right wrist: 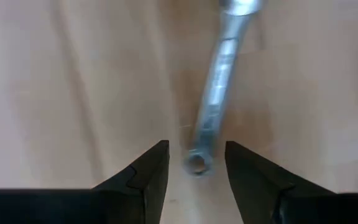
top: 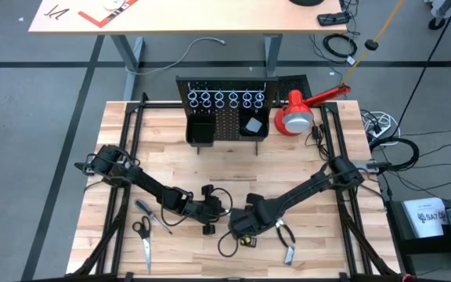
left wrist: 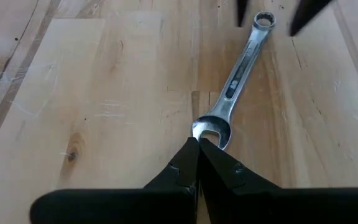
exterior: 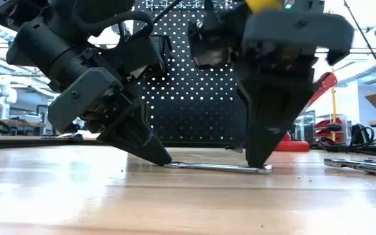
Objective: Hang tools onto peg board
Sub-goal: Hang the wrench on the pegboard
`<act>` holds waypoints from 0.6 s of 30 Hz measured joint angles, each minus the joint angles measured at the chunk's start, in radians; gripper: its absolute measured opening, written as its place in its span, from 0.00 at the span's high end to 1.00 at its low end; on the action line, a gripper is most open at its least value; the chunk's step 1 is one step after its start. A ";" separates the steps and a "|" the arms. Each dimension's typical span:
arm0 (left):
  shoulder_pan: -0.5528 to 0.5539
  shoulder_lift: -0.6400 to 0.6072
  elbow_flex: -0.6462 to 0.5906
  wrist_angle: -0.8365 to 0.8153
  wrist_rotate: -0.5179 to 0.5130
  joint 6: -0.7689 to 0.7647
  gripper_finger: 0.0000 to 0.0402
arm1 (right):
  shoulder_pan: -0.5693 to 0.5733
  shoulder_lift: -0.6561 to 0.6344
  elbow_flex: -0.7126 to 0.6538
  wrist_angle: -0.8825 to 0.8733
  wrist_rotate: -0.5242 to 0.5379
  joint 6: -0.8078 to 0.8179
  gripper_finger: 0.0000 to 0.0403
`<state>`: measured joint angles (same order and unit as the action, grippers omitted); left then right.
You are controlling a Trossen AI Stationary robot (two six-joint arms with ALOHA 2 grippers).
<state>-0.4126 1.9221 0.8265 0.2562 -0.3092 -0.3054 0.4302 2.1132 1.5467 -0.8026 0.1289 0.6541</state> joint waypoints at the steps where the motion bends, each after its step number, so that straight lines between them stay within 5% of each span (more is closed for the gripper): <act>1: 0.000 0.000 0.000 0.000 0.000 0.000 0.96 | -0.005 0.000 0.000 -0.011 0.002 0.000 0.62; 18: 0.001 0.000 0.000 0.001 0.001 0.003 0.96 | -0.040 0.065 0.006 0.006 -0.064 -0.087 0.62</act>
<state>-0.4118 1.9221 0.8265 0.2569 -0.3084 -0.3020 0.3905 2.1785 1.5524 -0.7968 0.0652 0.5676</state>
